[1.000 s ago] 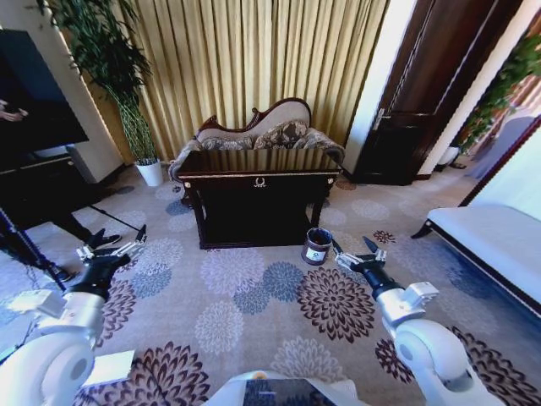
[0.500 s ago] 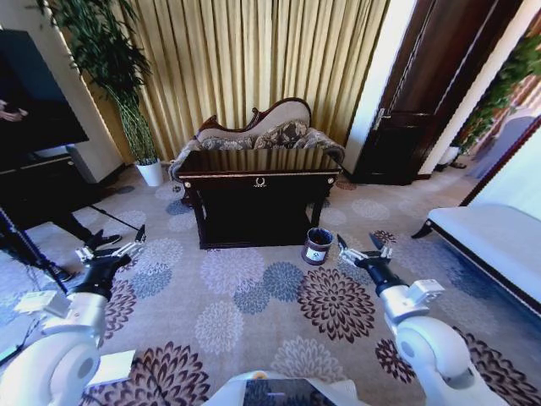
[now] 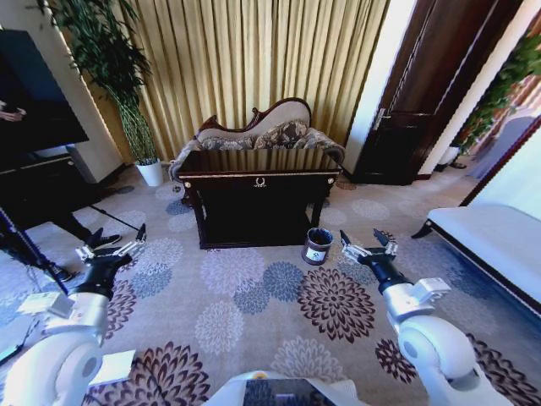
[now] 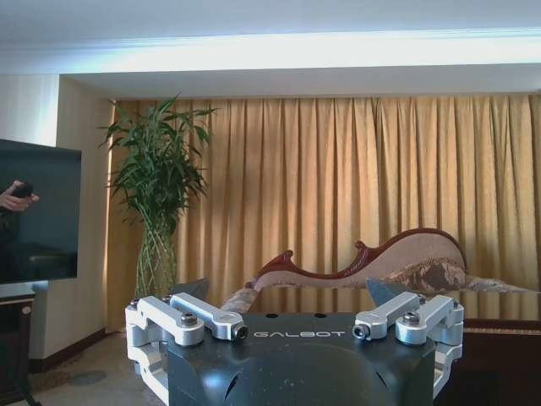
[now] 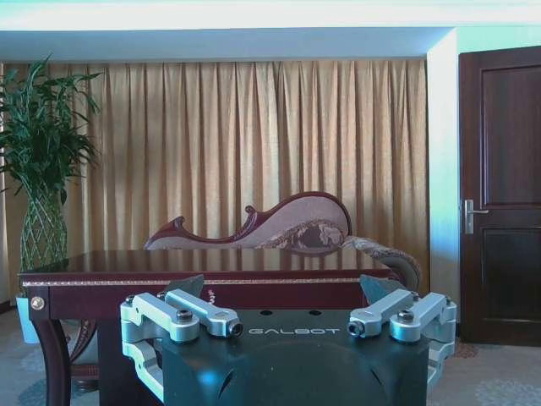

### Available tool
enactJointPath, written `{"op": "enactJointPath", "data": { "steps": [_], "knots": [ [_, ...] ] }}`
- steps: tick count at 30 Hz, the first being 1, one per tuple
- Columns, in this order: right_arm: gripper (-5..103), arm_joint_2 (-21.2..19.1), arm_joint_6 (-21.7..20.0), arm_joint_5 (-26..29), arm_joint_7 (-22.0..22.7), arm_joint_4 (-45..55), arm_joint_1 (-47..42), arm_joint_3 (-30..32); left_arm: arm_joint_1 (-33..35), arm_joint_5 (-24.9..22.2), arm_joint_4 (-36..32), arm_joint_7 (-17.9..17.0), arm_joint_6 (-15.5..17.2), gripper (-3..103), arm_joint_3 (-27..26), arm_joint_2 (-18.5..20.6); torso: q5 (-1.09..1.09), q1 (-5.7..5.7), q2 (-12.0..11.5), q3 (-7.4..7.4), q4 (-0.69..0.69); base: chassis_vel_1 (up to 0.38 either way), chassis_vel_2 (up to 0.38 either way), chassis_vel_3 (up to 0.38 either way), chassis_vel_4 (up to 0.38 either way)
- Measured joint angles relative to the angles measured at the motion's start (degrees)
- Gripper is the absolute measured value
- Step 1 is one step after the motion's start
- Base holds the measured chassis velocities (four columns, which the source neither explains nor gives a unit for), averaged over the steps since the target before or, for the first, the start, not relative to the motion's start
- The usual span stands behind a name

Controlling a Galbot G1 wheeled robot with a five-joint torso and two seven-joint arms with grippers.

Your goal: Move to the front of the table and place the trash on the table into the trash bin.

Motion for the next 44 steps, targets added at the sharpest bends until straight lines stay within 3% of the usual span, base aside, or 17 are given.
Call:
{"op": "enactJointPath", "data": {
  "steps": [44],
  "knots": [
    [100, -0.01, -0.02, -0.01, -0.06, -0.03, -0.03, -0.03, 0.03, -0.05, -0.06, -0.05, 0.20, 100, -0.06, 0.01, 0.00, 0.00, 0.00, 0.00, 0.00, 0.000, 0.000, 0.000, 0.000]
  ]
}}
